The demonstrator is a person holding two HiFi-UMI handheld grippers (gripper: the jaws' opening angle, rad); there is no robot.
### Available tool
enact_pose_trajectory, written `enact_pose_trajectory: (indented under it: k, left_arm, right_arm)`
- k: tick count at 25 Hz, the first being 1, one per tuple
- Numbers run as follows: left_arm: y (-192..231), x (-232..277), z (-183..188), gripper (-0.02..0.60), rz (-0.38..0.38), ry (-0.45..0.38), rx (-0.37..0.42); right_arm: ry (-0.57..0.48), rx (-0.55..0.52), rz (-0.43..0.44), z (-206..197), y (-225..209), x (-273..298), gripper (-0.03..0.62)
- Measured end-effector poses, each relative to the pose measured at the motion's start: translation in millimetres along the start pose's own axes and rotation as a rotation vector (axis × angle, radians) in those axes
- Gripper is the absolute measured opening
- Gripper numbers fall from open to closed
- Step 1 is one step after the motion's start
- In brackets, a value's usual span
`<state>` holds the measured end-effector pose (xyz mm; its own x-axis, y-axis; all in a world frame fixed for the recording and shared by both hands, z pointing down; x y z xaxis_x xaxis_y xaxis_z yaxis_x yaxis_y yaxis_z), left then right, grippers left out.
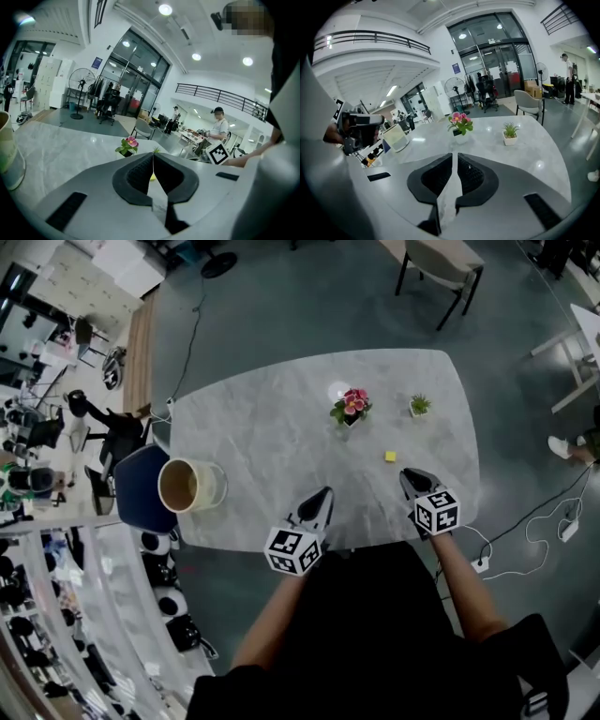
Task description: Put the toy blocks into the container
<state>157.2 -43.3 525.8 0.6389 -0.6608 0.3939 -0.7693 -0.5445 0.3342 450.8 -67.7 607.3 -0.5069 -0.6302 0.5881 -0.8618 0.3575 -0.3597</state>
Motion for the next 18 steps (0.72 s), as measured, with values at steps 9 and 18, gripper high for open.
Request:
enact_pose_trajectory:
  k: [9, 18]
  left_arm:
    - [3, -29, -17, 0.005, 0.087, -0.015, -0.044]
    - [16, -65, -29, 0.005, 0.181, -0.004, -0.074]
  right_arm:
    - [0.172, -0.177, 0.024, -3, -36, 71, 0.153]
    - [0.398, -0.350, 0.020, -32, -51, 133, 0.173]
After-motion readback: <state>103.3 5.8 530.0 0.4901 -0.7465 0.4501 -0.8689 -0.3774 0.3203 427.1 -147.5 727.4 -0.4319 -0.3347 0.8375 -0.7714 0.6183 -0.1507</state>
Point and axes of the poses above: the fingertips, and each gripper's own axes: x forward along the fingers, y to its left, z out of its top, the point moved 9 cm from there along -x, backward along the fingers, and after that the axes turned 4 degrees about x, right-handed, at the moved point
